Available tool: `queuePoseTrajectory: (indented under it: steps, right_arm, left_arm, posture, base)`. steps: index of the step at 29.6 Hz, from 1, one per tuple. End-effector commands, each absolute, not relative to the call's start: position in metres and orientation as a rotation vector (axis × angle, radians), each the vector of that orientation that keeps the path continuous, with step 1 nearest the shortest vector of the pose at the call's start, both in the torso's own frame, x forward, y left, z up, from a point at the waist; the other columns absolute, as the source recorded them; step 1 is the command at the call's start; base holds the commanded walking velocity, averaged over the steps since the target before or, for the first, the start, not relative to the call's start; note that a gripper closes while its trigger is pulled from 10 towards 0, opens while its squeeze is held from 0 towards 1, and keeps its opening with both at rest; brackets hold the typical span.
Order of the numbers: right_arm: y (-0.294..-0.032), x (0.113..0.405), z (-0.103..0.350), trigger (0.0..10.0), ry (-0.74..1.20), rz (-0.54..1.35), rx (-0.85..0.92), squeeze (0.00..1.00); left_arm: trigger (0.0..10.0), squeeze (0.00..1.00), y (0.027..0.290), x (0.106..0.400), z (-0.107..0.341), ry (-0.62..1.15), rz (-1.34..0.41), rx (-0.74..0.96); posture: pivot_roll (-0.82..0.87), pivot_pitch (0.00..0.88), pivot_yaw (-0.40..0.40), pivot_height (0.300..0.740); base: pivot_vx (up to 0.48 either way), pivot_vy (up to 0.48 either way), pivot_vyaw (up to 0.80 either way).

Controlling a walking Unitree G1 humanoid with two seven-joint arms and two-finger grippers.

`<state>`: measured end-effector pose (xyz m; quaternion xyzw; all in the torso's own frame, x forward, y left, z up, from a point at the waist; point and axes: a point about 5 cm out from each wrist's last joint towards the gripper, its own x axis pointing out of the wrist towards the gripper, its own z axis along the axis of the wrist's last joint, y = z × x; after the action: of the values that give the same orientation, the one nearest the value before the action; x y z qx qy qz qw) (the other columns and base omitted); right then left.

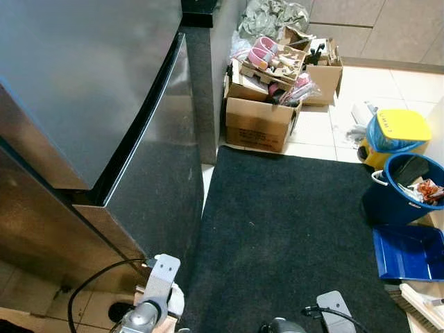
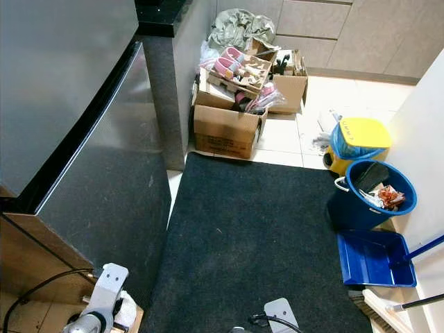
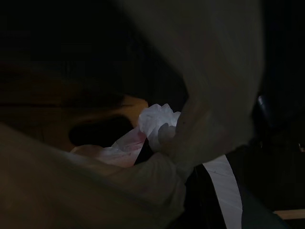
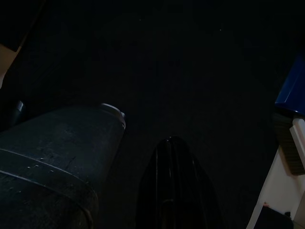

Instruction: Restocking fridge

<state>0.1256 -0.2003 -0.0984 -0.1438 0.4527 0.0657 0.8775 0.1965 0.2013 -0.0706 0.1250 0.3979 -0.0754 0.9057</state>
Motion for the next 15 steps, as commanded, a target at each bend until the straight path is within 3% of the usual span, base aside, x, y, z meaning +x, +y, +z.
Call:
queuePoseTrajectory:
  steps: [1,15]
  right_arm:
    - [-0.1992,0.1119,-0.1037,10.0,1.0,0.143,-0.297,0.0]
    - [-0.1978,0.115,-0.1033,10.0,0.997,0.143,-0.296,0.0]
  left_arm:
    - [10.0,0.0,0.2124,0.1886,-0.0733,0.861,-0.142,0.29]
    - [10.0,0.0,0.215,0.1914,-0.0716,0.858,-0.131,0.295]
  posture:
    - [-0.07,0.128,-0.017,0.74]
    - [-0.06,0.12,-0.018,0.74]
  base:
    - [0.0,0.0,0.0]
    - [0.0,0.0,0.0]
